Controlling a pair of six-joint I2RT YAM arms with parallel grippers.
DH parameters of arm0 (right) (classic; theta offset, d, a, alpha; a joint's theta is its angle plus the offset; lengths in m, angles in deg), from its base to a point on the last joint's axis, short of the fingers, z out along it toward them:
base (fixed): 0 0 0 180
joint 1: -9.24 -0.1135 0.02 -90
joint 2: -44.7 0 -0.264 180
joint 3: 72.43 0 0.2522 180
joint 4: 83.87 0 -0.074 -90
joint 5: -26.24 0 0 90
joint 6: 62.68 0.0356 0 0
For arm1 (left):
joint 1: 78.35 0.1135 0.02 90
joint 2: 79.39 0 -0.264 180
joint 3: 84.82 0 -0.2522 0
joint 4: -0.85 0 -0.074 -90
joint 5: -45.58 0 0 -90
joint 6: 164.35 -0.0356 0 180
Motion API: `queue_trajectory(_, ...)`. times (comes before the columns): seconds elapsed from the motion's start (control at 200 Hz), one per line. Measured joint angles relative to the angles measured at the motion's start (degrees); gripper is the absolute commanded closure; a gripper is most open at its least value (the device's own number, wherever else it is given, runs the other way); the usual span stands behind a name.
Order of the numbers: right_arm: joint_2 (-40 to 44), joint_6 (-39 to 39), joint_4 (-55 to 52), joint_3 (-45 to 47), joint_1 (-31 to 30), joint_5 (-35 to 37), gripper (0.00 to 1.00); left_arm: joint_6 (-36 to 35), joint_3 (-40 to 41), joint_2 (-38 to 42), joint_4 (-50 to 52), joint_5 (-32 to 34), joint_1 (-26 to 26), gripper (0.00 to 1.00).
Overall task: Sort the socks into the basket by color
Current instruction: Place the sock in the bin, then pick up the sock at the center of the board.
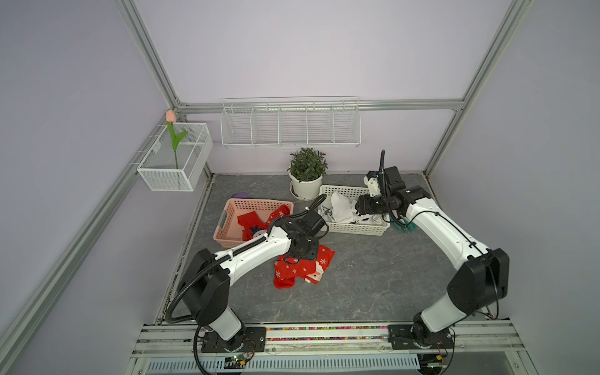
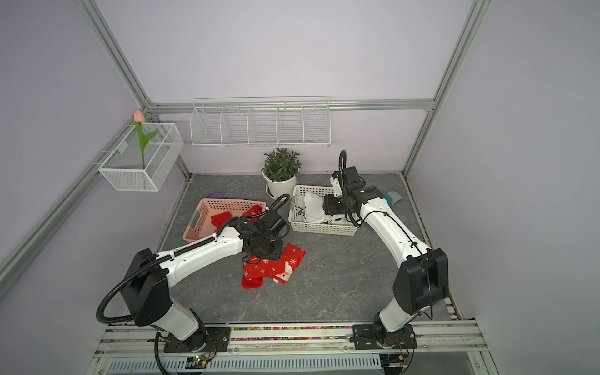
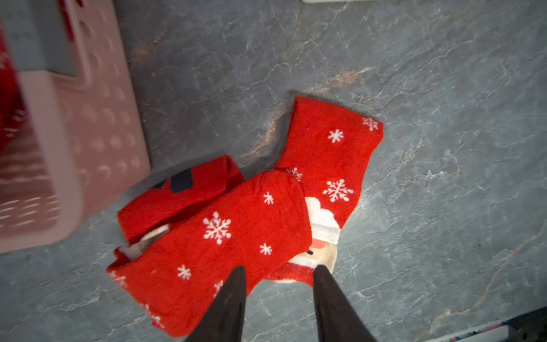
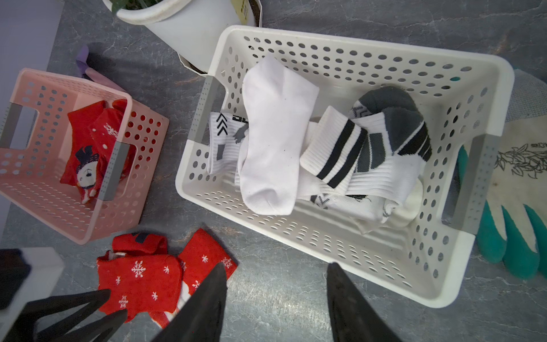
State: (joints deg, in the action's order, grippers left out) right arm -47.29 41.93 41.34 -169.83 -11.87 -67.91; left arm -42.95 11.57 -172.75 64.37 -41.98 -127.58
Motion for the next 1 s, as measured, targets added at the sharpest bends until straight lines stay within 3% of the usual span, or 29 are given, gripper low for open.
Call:
queue_trajectory(0.55,0.0,0.0,0.0,0.1,0.0,0.0,0.44,0.2,-2.3,-10.0,-1.2,-2.6,-2.3,0.59)
queue_trajectory(1.0,0.0,0.0,0.0,0.1,0.0,0.0,0.43,1.8,-4.3,-13.5,1.0,-1.5,-2.6,0.61)
